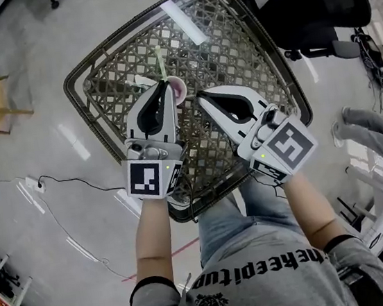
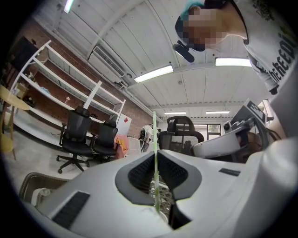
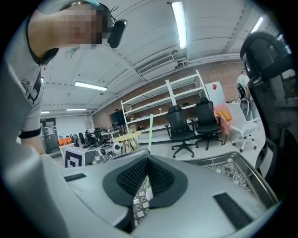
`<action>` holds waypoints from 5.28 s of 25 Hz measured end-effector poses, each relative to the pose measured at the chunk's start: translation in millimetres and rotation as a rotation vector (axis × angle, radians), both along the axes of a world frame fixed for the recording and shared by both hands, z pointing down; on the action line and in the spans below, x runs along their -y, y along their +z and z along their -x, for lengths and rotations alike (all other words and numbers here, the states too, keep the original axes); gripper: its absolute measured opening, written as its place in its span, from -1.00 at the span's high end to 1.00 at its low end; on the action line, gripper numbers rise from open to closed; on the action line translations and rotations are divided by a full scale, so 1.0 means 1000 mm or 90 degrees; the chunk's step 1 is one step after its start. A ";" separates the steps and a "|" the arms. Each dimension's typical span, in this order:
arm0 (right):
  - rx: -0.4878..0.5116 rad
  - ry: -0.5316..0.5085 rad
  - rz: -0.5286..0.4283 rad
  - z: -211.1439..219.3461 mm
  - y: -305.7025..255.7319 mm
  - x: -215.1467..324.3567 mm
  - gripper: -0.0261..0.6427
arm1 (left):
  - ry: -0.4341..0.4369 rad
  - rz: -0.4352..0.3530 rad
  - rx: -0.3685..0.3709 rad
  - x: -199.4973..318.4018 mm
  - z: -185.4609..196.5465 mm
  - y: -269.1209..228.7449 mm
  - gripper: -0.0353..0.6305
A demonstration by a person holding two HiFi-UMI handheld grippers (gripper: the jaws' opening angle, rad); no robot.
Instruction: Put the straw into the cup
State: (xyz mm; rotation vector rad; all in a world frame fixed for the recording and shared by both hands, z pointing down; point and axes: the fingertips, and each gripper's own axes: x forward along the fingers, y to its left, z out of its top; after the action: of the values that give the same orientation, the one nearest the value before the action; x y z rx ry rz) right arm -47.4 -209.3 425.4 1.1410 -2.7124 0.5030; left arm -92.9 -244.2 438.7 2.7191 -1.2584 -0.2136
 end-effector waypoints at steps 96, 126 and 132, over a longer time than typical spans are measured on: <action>0.045 -0.157 -0.082 0.007 -0.095 -0.082 0.89 | -0.130 -0.007 0.125 -0.124 -0.014 -0.092 0.81; 0.073 -0.309 -0.172 -0.009 -0.155 -0.161 0.89 | -0.254 -0.047 0.110 -0.204 -0.041 -0.176 0.81; 0.080 -0.320 -0.180 -0.016 -0.159 -0.172 0.90 | -0.268 -0.051 0.110 -0.216 -0.048 -0.181 0.81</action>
State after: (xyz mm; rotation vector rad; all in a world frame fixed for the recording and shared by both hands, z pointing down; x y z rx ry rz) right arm -31.7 -37.1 266.5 0.4396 -3.0935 0.1206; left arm -45.4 -28.5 257.8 2.5471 -1.9038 -0.0736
